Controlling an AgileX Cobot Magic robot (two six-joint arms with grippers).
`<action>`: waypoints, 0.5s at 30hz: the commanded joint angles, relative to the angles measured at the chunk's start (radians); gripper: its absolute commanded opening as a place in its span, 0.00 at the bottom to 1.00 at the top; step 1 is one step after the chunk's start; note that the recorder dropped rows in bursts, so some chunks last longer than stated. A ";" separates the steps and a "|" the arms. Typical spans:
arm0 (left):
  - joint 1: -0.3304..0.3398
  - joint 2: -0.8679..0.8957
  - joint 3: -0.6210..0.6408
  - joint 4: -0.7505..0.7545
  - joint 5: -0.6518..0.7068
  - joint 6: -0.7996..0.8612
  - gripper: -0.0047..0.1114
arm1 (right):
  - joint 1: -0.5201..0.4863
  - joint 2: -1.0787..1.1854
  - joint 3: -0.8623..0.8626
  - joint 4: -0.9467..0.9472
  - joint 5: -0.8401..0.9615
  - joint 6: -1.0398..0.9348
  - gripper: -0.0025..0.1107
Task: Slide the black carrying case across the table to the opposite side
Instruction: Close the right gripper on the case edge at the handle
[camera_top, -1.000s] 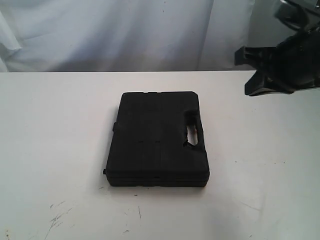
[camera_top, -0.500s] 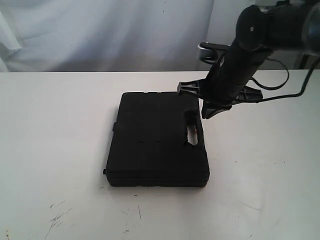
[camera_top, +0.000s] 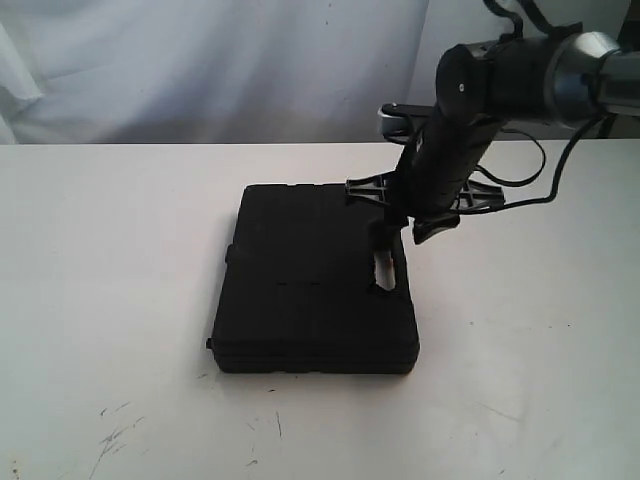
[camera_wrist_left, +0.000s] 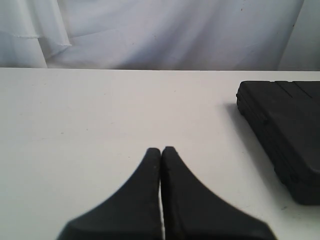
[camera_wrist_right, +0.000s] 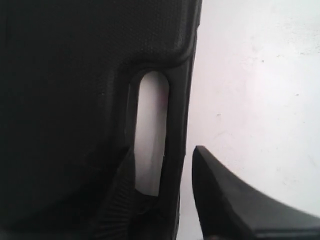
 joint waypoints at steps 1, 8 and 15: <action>0.001 -0.005 0.005 0.001 -0.004 -0.001 0.04 | 0.002 0.045 -0.008 -0.020 -0.018 0.000 0.34; 0.001 -0.005 0.005 0.001 -0.004 -0.001 0.04 | 0.002 0.072 -0.008 -0.041 -0.052 0.007 0.34; 0.001 -0.005 0.005 0.001 -0.004 -0.003 0.04 | 0.002 0.110 -0.008 -0.041 -0.058 0.007 0.34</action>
